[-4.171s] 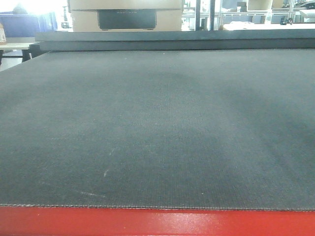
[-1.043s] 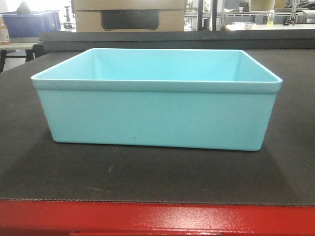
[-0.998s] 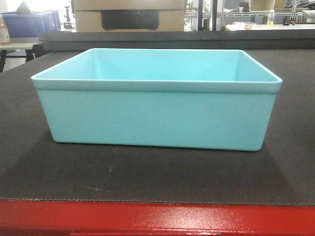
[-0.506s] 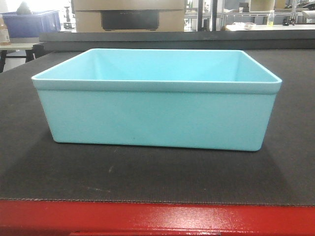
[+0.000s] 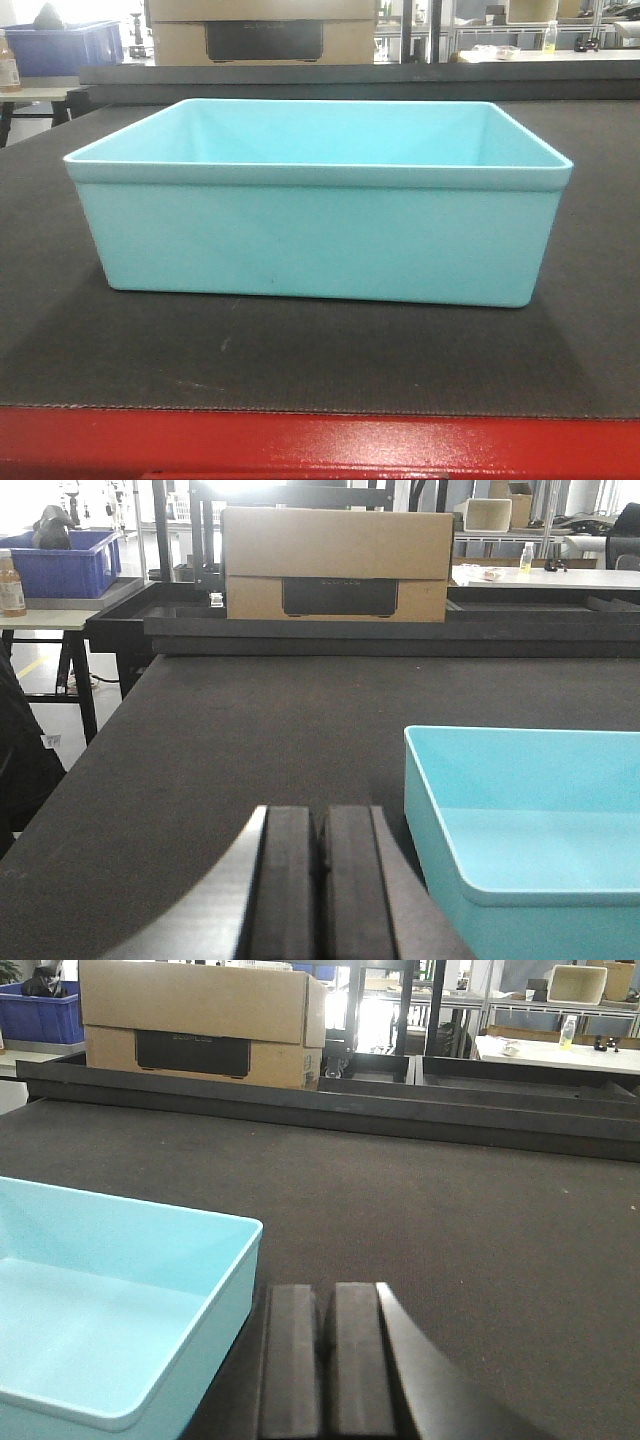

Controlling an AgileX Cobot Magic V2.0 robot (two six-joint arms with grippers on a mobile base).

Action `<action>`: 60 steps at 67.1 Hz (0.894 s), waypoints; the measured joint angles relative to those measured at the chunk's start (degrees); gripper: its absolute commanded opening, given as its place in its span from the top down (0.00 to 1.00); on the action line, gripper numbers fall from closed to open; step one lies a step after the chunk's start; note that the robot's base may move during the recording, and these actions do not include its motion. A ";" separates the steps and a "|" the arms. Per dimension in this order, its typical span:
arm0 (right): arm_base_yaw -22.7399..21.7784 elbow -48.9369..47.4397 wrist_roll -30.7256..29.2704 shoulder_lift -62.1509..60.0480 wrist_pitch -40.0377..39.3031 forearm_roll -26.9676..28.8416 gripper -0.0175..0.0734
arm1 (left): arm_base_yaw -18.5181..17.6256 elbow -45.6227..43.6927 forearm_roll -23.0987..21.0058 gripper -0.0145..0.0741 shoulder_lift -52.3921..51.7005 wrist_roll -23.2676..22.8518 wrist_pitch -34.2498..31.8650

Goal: Fetch blue bin and place on conveyor start

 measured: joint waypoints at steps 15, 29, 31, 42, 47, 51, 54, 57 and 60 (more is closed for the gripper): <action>0.00 0.00 0.00 0.00 0.00 0.00 0.99 | 0.00 0.00 0.00 0.96 0.00 0.00 0.00; 0.00 0.00 0.00 0.00 -0.03 0.00 0.99 | 2.58 1.24 -0.35 0.96 -1.18 1.14 -0.47; 0.00 0.00 0.00 0.00 -0.03 0.00 0.99 | 3.40 2.09 -0.99 0.96 -1.90 1.82 -0.93; 0.00 0.00 0.00 0.00 -0.03 0.00 0.99 | 6.71 12.63 -4.38 0.96 -6.69 3.95 -7.46; 0.00 0.00 0.00 0.00 -0.03 0.00 0.99 | 7.67 18.54 -4.86 0.96 -7.64 4.23 -12.17; -0.05 0.00 0.00 0.00 -0.13 0.00 0.99 | 7.99 22.07 -4.98 0.96 -7.73 4.32 -15.41; -0.05 0.00 0.00 0.00 -0.13 0.00 0.99 | 7.99 23.94 -5.07 0.96 -7.73 4.32 -17.05; -0.05 0.00 0.00 0.00 -0.13 0.00 0.99 | 7.99 24.50 -5.07 0.96 -7.73 4.32 -17.20; -0.05 0.00 0.00 0.00 -0.13 0.00 0.99 | 7.99 24.56 -5.07 0.96 -7.73 4.35 -17.20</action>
